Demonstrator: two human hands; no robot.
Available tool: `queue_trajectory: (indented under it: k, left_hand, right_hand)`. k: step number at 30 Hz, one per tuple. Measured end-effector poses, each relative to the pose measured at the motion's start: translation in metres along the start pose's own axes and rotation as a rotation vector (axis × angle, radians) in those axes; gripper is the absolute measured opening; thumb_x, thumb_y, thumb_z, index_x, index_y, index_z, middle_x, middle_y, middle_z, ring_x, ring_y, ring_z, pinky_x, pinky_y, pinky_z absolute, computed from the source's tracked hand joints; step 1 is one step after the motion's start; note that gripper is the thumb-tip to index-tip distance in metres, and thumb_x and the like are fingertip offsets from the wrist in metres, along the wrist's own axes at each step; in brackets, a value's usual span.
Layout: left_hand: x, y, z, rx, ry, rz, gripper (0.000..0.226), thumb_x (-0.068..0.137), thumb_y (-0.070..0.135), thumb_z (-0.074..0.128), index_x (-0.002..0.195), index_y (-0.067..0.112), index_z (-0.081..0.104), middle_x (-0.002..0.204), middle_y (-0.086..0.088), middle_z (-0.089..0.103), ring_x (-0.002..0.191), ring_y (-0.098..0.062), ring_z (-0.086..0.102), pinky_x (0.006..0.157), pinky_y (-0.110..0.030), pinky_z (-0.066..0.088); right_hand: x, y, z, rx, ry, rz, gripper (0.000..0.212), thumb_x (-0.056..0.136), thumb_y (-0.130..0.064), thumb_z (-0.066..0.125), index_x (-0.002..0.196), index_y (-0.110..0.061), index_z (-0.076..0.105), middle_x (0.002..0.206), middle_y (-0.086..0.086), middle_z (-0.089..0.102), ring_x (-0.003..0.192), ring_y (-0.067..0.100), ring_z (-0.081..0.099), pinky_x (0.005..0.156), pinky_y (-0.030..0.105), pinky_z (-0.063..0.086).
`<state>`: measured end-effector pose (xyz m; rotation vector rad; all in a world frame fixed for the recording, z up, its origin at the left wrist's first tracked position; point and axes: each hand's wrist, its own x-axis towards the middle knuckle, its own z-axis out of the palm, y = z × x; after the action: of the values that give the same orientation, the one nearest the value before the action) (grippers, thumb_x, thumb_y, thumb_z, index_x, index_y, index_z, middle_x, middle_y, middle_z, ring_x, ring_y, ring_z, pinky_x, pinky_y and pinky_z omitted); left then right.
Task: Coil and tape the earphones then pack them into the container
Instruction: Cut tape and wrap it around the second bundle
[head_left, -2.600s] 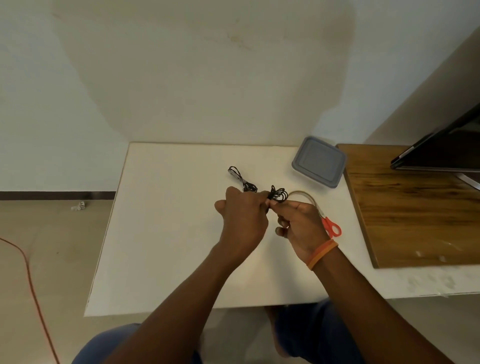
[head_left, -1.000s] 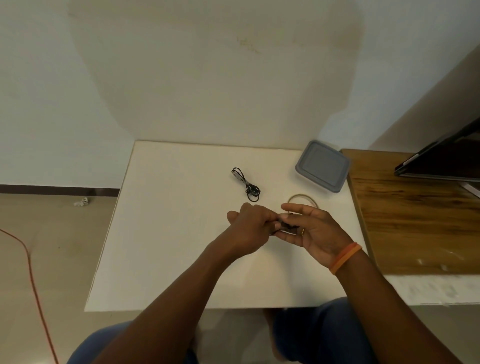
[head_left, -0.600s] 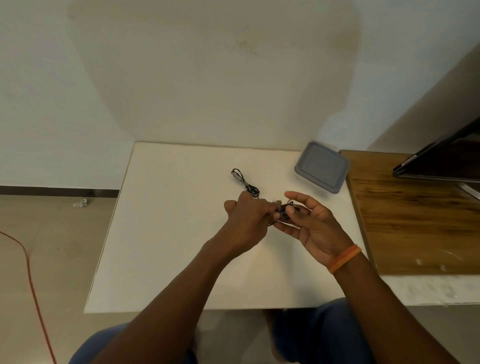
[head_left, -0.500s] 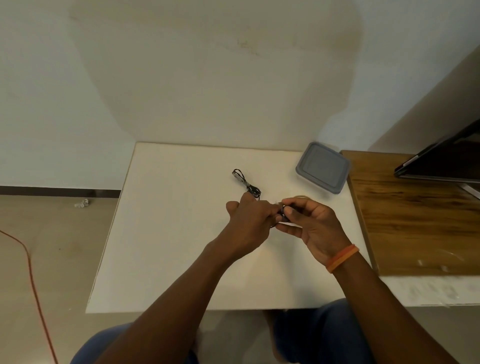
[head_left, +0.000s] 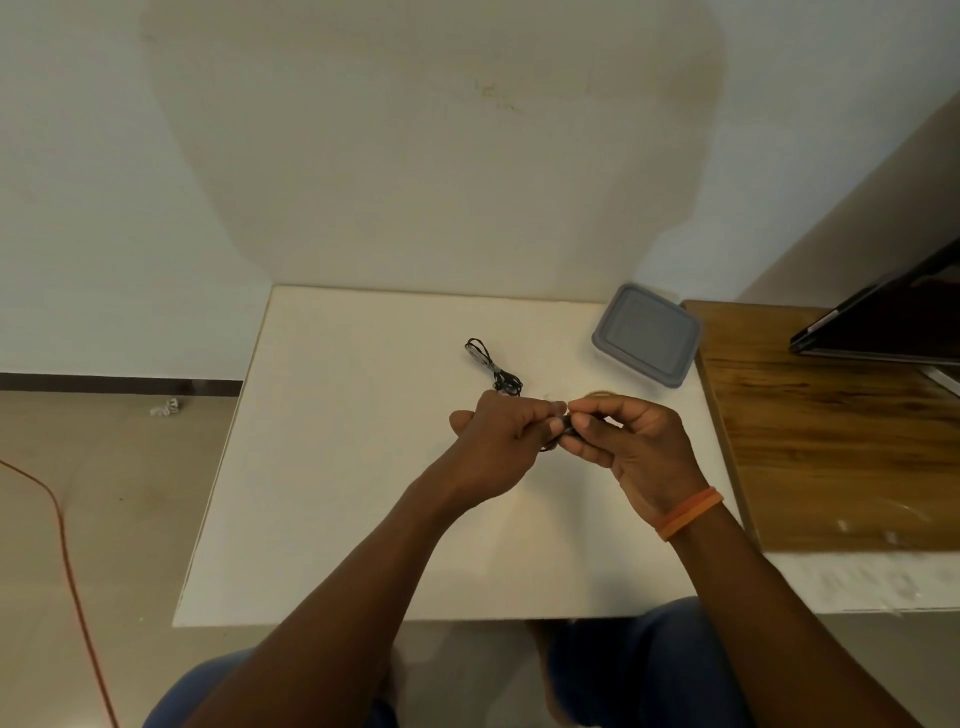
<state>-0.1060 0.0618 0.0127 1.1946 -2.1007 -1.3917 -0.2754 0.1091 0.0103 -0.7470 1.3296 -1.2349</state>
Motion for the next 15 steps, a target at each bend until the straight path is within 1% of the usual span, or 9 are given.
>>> queue_trajectory:
  k: [2, 3, 5, 7, 8, 10, 11, 13, 15]
  left_hand:
    - [-0.001, 0.003, -0.002, 0.014, 0.007, 0.013, 0.026, 0.103, 0.016, 0.048, 0.115, 0.014, 0.071, 0.072, 0.012, 0.061, 0.071, 0.010, 0.056, 0.065, 0.009, 0.020]
    - [-0.001, 0.004, -0.002, 0.023, 0.016, 0.016, 0.027, 0.102, 0.016, 0.049, 0.119, 0.014, 0.070, 0.077, 0.010, 0.065, 0.074, 0.011, 0.057, 0.066, 0.010, 0.019]
    - [-0.001, 0.006, -0.003, 0.018, 0.027, 0.017, 0.029, 0.102, 0.015, 0.051, 0.126, 0.012, 0.066, 0.093, -0.002, 0.073, 0.082, 0.004, 0.059, 0.068, 0.012, 0.019]
    - [-0.001, 0.004, -0.002, 0.021, 0.023, 0.021, 0.028, 0.102, 0.015, 0.051, 0.125, 0.009, 0.066, 0.097, -0.008, 0.074, 0.083, -0.001, 0.059, 0.070, 0.011, 0.019]
    - [-0.001, 0.003, -0.001, 0.036, 0.023, 0.016, 0.027, 0.102, 0.017, 0.050, 0.123, 0.012, 0.067, 0.093, -0.006, 0.073, 0.084, -0.003, 0.059, 0.071, 0.007, 0.020]
    - [0.000, -0.001, 0.003, 0.052, 0.013, -0.014, 0.025, 0.103, 0.021, 0.050, 0.114, 0.019, 0.072, 0.083, 0.003, 0.070, 0.088, -0.005, 0.062, 0.075, -0.008, 0.021]
    - [0.000, -0.002, 0.003, 0.042, -0.002, -0.032, 0.024, 0.103, 0.023, 0.050, 0.104, 0.019, 0.074, 0.080, 0.006, 0.069, 0.087, -0.004, 0.062, 0.076, -0.015, 0.023]
    - [0.003, -0.006, 0.001, 0.026, -0.040, -0.052, 0.027, 0.102, 0.026, 0.051, 0.085, 0.018, 0.070, 0.074, 0.009, 0.068, 0.078, -0.002, 0.062, 0.078, -0.023, 0.027]
    - [0.003, -0.006, -0.005, -0.047, -0.098, -0.078, 0.028, 0.097, 0.030, 0.051, 0.076, 0.022, 0.067, 0.070, 0.012, 0.067, 0.071, 0.001, 0.059, 0.081, -0.032, 0.037]
  right_hand:
    - [0.000, -0.002, -0.002, -0.011, -0.015, -0.009, 0.037, 0.068, -0.008, 0.075, 0.100, 0.010, 0.068, 0.100, 0.029, 0.062, 0.087, 0.037, 0.070, 0.072, 0.033, 0.060]
    - [0.001, -0.002, -0.003, -0.037, -0.018, -0.018, 0.041, 0.064, -0.012, 0.078, 0.098, 0.009, 0.069, 0.097, 0.027, 0.063, 0.086, 0.037, 0.070, 0.072, 0.033, 0.059]
    - [0.001, -0.002, -0.005, -0.123, -0.021, -0.042, 0.045, 0.060, -0.016, 0.082, 0.095, 0.009, 0.069, 0.093, 0.026, 0.064, 0.084, 0.035, 0.069, 0.072, 0.033, 0.059]
    - [0.001, -0.001, -0.005, -0.176, -0.014, -0.059, 0.040, 0.060, -0.013, 0.082, 0.093, 0.008, 0.070, 0.091, 0.028, 0.064, 0.083, 0.034, 0.069, 0.071, 0.032, 0.058]
    - [0.002, -0.001, -0.005, -0.182, -0.007, -0.060, 0.037, 0.060, -0.011, 0.081, 0.091, 0.007, 0.071, 0.091, 0.030, 0.064, 0.082, 0.034, 0.069, 0.070, 0.032, 0.058]
    - [0.001, -0.002, -0.004, -0.169, 0.008, -0.040, 0.031, 0.060, -0.007, 0.080, 0.088, 0.006, 0.071, 0.092, 0.034, 0.063, 0.079, 0.034, 0.070, 0.068, 0.031, 0.058]
    - [0.000, -0.003, -0.003, -0.158, 0.010, -0.026, 0.030, 0.061, -0.006, 0.080, 0.087, 0.006, 0.071, 0.092, 0.035, 0.062, 0.077, 0.034, 0.071, 0.068, 0.031, 0.059]
    - [-0.001, -0.003, -0.002, -0.136, 0.002, 0.005, 0.030, 0.062, -0.005, 0.078, 0.088, 0.008, 0.071, 0.093, 0.038, 0.062, 0.076, 0.035, 0.071, 0.068, 0.032, 0.059]
    - [-0.002, -0.004, -0.002, -0.125, -0.013, 0.018, 0.031, 0.063, -0.004, 0.077, 0.090, 0.010, 0.069, 0.094, 0.039, 0.061, 0.076, 0.038, 0.072, 0.068, 0.033, 0.060]
